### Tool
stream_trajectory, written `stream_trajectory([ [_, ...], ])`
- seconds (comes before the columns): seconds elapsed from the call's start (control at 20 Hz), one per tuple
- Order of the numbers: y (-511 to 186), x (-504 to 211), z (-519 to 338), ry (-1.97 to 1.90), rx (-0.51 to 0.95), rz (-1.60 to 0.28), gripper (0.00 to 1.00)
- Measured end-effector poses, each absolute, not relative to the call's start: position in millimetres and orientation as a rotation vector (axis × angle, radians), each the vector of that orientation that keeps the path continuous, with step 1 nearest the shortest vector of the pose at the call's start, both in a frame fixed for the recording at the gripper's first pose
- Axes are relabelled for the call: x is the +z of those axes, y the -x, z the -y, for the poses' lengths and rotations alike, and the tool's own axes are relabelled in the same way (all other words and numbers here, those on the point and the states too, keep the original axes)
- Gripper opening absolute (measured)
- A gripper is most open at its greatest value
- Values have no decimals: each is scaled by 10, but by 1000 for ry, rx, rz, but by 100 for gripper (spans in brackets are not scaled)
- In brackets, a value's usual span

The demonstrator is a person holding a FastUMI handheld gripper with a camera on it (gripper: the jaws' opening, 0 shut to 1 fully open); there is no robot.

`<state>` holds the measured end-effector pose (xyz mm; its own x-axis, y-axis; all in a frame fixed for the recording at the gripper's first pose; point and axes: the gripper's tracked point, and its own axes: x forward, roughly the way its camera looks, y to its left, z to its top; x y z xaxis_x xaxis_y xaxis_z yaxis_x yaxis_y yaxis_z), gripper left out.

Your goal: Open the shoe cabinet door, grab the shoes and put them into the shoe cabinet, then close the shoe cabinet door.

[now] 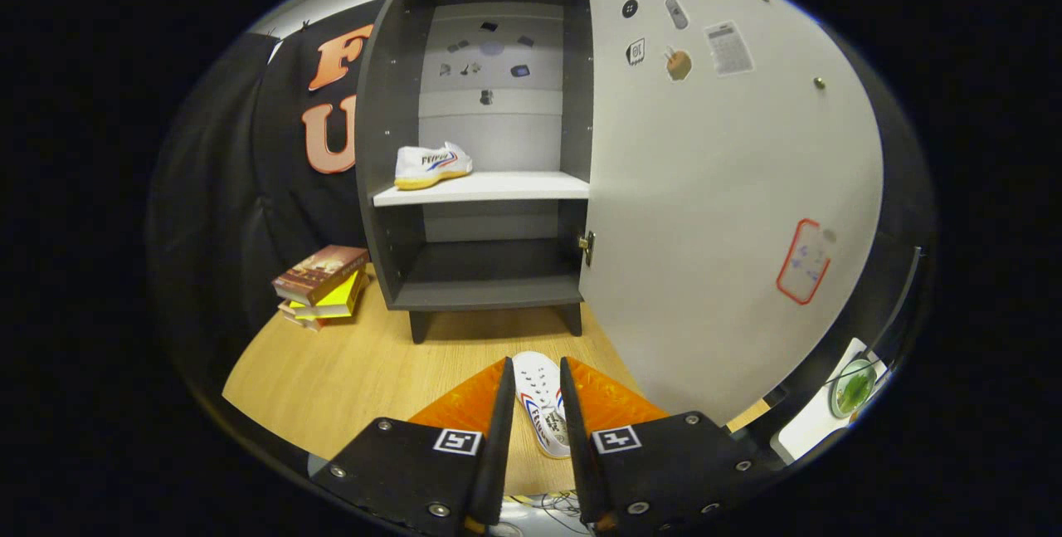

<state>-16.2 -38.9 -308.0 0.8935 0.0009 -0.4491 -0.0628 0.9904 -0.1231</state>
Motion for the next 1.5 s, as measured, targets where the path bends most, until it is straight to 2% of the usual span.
stream_trajectory([
  [0.15,29,-3455,332,162,66,-515,47],
  [0.3,-95,-3838,409,138,72,-570,67],
  [0.4,-180,-4113,420,129,73,-620,77],
  [0.55,-279,-4486,438,134,82,-688,84],
  [0.75,-337,-4891,433,179,107,-769,84],
  [0.85,-375,-5013,467,209,107,-791,79],
  [0.9,-371,-5064,461,211,114,-812,72],
  [1.05,-372,-5221,458,231,120,-844,61],
  [1.2,-372,-5304,510,258,100,-872,41],
  [1.35,-378,-5325,496,237,114,-892,29],
  [1.45,-374,-5322,484,208,124,-902,17],
  [1.5,-381,-5308,469,195,123,-902,7],
])
